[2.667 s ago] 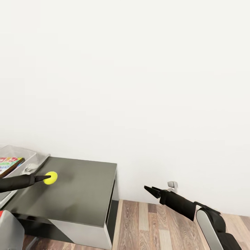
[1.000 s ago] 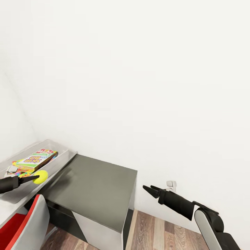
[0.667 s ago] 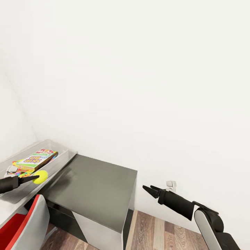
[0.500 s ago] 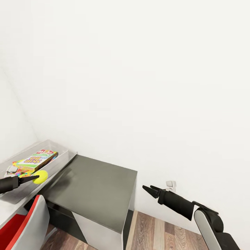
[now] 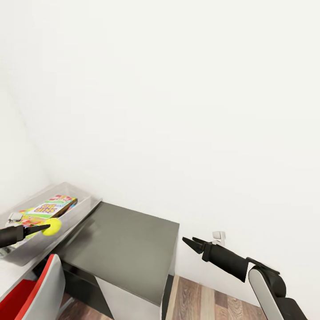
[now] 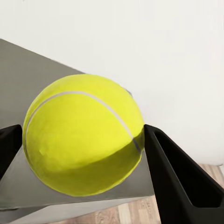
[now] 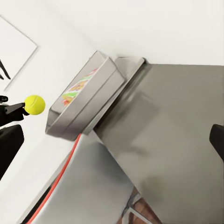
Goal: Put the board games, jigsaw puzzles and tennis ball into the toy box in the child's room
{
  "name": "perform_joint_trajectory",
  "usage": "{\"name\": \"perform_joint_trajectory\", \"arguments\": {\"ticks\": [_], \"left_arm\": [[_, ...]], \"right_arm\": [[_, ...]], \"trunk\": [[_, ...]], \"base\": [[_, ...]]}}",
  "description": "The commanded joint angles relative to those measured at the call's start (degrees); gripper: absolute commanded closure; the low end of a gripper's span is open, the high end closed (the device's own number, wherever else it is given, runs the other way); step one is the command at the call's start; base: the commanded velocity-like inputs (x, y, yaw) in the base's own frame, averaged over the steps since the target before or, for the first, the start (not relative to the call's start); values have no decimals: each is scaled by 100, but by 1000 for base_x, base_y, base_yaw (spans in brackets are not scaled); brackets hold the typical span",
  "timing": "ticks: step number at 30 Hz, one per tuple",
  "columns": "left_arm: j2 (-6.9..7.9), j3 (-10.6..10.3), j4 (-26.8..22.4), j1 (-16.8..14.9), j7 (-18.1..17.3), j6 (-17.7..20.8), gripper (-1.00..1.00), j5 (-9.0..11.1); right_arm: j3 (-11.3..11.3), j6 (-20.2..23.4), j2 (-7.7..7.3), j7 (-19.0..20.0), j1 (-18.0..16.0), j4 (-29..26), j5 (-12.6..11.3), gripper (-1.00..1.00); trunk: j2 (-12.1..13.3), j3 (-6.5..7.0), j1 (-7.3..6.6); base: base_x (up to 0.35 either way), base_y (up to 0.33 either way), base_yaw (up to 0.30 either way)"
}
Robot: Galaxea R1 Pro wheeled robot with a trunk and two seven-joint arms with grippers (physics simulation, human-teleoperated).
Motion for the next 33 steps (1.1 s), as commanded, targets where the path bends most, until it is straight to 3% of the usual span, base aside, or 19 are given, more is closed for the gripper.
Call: {"name": "perform_joint_trajectory", "arguments": {"ticks": [1,15,33], "left_arm": [[-5,29,-1,-9,-45,36,100,-61],[-5,29,-1,-9,-45,36,100,-61],[-5,29,-1,-9,-45,36,100,-60]], "right_arm": [[-6,37,0,4,-5,-2,-23,-100],[-13,43,0,4,-5,3,-23,-100],[-15,44,-2,4,-5,4,-23,-100]], "trunk": [[-12,-3,5],[-12,124,5],[-12,147,5]], "base": [[113,233,57],[72,237,66],[9,74,23]]}}
